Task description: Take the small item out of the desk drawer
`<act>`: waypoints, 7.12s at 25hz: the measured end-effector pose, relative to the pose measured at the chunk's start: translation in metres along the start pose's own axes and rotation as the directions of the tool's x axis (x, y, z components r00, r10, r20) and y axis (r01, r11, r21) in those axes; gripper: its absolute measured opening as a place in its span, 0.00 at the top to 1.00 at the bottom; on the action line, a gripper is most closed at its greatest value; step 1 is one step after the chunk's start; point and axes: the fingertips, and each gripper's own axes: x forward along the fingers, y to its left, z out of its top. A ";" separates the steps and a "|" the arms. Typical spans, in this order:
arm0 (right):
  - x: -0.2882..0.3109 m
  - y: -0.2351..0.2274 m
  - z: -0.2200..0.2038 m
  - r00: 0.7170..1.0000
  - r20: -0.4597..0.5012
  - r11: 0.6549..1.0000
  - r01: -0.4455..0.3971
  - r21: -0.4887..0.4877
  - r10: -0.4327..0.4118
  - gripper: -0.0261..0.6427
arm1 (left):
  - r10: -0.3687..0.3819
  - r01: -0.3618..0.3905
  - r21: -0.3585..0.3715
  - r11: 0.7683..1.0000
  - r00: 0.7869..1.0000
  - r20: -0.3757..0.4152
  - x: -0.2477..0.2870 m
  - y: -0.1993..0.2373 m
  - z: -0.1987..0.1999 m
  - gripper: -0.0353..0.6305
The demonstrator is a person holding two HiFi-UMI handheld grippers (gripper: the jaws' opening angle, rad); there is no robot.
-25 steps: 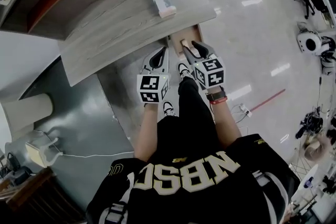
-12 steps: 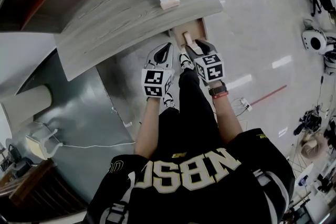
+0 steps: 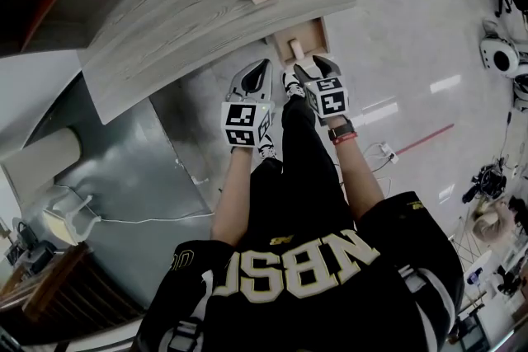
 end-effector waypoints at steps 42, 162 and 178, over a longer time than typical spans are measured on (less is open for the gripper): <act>0.179 -0.072 -0.086 0.964 -0.265 1.000 0.007 -0.029 -0.014 0.58 | 0.039 -0.048 -0.073 0.996 0.991 -0.125 0.054 0.046 -0.068 0.94; -0.183 0.140 0.165 0.860 0.511 0.989 0.085 -0.122 -0.011 0.78 | 0.183 -0.208 0.045 0.977 0.926 0.329 -0.201 0.051 0.114 0.94; -0.244 0.174 0.212 0.749 0.662 0.977 0.131 -0.169 0.014 0.78 | 0.226 -0.297 0.095 0.950 0.865 0.448 -0.248 0.053 0.160 0.94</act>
